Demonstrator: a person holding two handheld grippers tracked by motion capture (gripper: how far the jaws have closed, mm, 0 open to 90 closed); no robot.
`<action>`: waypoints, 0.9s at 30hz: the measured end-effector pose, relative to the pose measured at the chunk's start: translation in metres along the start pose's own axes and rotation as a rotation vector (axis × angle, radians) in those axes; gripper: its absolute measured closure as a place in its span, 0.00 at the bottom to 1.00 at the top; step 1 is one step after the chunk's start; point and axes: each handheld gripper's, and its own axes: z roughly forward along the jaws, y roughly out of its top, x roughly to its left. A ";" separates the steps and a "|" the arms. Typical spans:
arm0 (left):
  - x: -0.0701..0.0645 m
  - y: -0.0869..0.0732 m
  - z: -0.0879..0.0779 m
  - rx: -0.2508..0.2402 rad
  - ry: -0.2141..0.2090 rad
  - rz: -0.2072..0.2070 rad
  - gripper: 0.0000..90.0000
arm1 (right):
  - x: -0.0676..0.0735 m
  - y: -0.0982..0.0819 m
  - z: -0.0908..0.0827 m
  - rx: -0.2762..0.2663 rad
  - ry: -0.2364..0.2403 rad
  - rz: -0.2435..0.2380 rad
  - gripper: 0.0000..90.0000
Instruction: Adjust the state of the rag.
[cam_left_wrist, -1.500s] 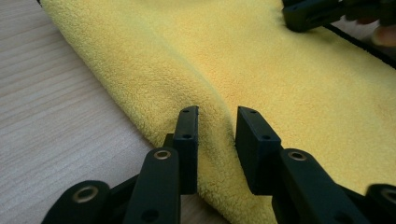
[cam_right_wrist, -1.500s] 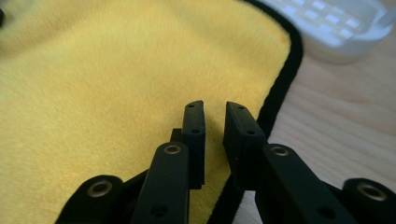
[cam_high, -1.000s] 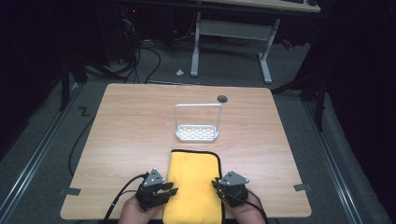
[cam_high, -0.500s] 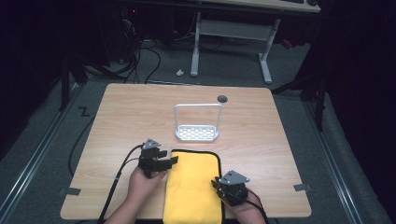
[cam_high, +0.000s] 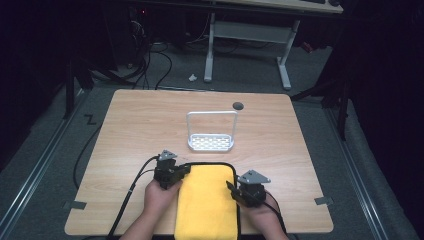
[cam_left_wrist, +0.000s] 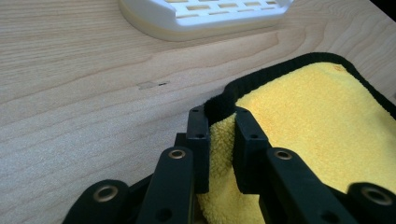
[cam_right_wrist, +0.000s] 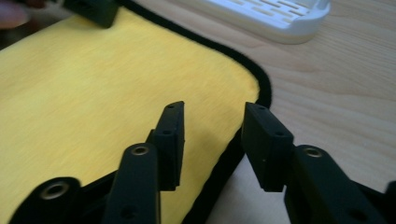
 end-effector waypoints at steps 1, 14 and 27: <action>-0.001 -0.001 0.000 -0.004 0.005 0.004 0.87 | -0.003 0.004 0.006 0.004 -0.008 0.014 0.61; -0.003 -0.002 -0.001 -0.010 0.010 0.011 0.86 | -0.017 0.020 0.043 0.096 0.007 0.094 0.52; -0.003 -0.002 -0.001 -0.007 0.014 0.021 0.85 | -0.007 0.017 0.042 0.062 0.060 0.067 0.85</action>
